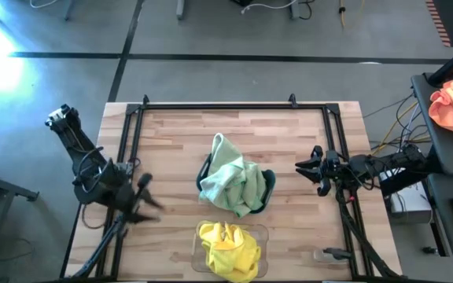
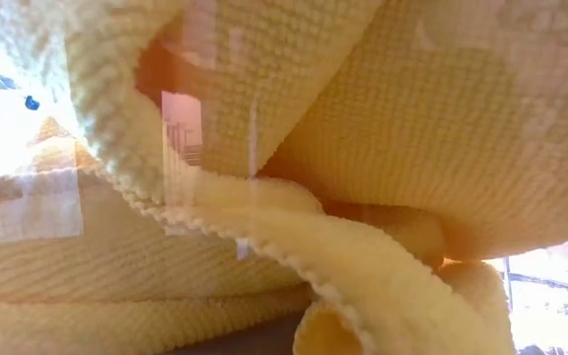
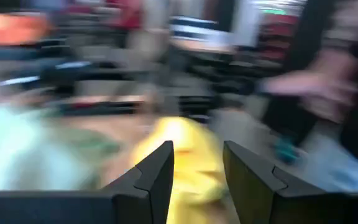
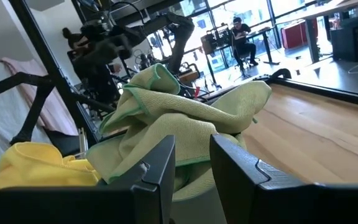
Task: Sort microfiber towel by color & place in baskets
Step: Return to Home Position
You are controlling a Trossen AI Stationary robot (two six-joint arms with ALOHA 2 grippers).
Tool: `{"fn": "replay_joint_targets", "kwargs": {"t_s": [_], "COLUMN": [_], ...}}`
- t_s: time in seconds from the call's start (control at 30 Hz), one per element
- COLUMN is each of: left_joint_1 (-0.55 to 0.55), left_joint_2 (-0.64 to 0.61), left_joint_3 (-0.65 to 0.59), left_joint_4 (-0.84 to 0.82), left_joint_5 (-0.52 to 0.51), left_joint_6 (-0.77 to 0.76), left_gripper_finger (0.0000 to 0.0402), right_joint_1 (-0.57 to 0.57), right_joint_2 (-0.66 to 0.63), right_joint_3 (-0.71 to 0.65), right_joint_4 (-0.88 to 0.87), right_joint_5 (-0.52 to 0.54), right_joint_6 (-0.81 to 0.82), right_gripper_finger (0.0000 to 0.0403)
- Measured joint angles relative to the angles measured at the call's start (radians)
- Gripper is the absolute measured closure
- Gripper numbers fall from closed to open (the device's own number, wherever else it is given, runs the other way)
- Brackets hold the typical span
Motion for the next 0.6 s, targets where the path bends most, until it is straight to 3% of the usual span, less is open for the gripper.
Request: {"fn": "replay_joint_targets", "kwargs": {"t_s": [0.07,0.23,0.3,0.43,0.6], "left_joint_1": [0.000,0.001,0.000,0.001,0.000], "left_joint_2": [-0.015,-0.094,-0.130,-0.204,-0.304], "left_joint_3": [0.000,-0.006,-0.014,-0.054,-0.148], "left_joint_4": [0.019,0.004,0.000,-0.028,0.044], "left_joint_5": [0.165,0.462,0.515,0.520,0.591], "left_joint_6": [0.029,0.077,0.093,0.115,0.207], "left_gripper_finger": [0.0278,0.0278,0.0278,0.0278,0.0278], "right_joint_1": [0.000,0.000,0.000,0.000,0.000], "right_joint_2": [0.000,0.000,0.000,0.000,0.000], "right_joint_3": [0.000,0.000,0.000,0.000,0.000], "right_joint_4": [0.000,0.000,0.000,0.000,0.001], "right_joint_5": [0.000,0.000,0.000,0.000,0.000], "right_joint_6": [0.010,0.017,0.017,0.017,0.017], "right_gripper_finger": [0.0310,0.0310,0.0310,0.0310,0.0310]}}
